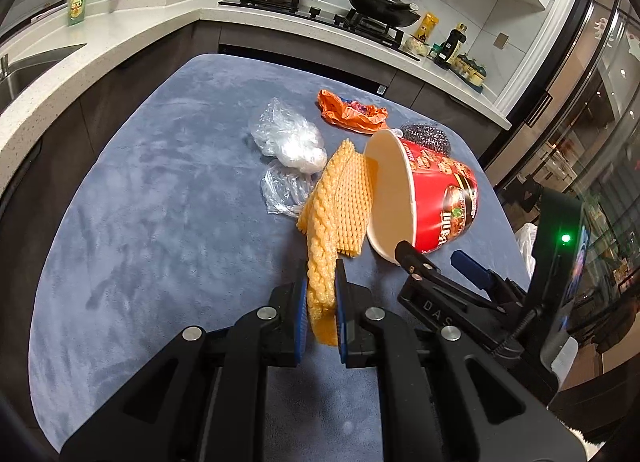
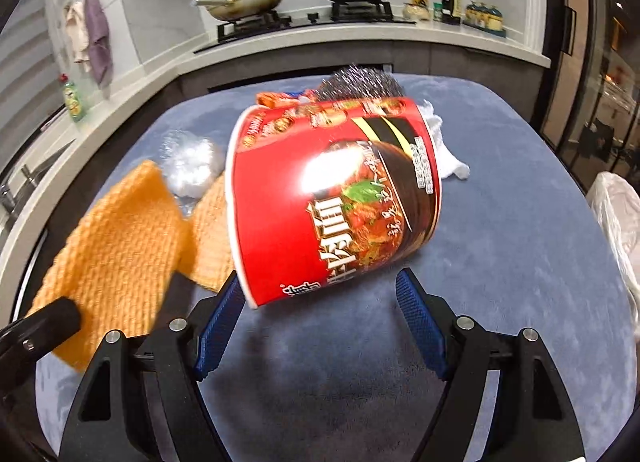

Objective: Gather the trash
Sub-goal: 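Lift the orange foam net with the left tool while the right tool grasps the red noodle bucket rim, then carry the foam net and red noodle bucket over the trash bin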

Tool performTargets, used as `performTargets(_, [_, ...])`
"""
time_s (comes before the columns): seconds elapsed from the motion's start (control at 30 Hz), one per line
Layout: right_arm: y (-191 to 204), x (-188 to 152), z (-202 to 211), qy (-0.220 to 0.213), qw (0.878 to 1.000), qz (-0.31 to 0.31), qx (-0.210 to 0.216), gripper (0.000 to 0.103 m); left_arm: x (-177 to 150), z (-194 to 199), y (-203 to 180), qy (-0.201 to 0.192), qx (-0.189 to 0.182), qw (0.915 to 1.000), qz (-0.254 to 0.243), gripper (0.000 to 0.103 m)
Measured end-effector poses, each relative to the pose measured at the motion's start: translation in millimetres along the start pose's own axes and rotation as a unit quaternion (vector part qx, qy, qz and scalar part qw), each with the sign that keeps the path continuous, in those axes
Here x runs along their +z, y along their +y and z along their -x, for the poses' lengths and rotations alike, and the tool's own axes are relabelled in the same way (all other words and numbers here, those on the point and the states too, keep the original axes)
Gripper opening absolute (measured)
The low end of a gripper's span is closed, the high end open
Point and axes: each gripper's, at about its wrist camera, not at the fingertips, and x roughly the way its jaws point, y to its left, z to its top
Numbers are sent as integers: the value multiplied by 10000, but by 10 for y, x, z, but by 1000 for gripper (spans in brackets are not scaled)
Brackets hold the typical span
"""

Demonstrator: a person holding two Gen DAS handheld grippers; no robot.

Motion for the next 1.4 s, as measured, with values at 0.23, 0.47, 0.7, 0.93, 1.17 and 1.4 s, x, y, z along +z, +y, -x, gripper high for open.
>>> performTargets(0.23, [-303,-26,111,23,9999,-160,-28,53,-1,-37,-11,40,-29,10000,-3,11])
performTargets(0.47, [-659,-21,160,41,9993,-301,-240,19,11,-42,-179,42,-132,9998,-137,11])
performTargets(0.7, [-1009,-37,334,-161,9976,-444,-509,7,69,4,-500,-71,-277,9986,-452,11])
performTargets(0.93, [-1604,-7,618,-407,9927,-976,-574,7,109,-16,-855,-74,-486,9961,-732,11])
performTargets(1.17, [-2170,40,921,-897,9809,-1197,-1243,7,152,-73,-1367,-94,-771,9900,-1177,11])
performTargets(1.4, [-2823,66,1183,-1268,9607,-1417,-2023,7,201,-250,-2164,-37,-1302,9759,-1751,11])
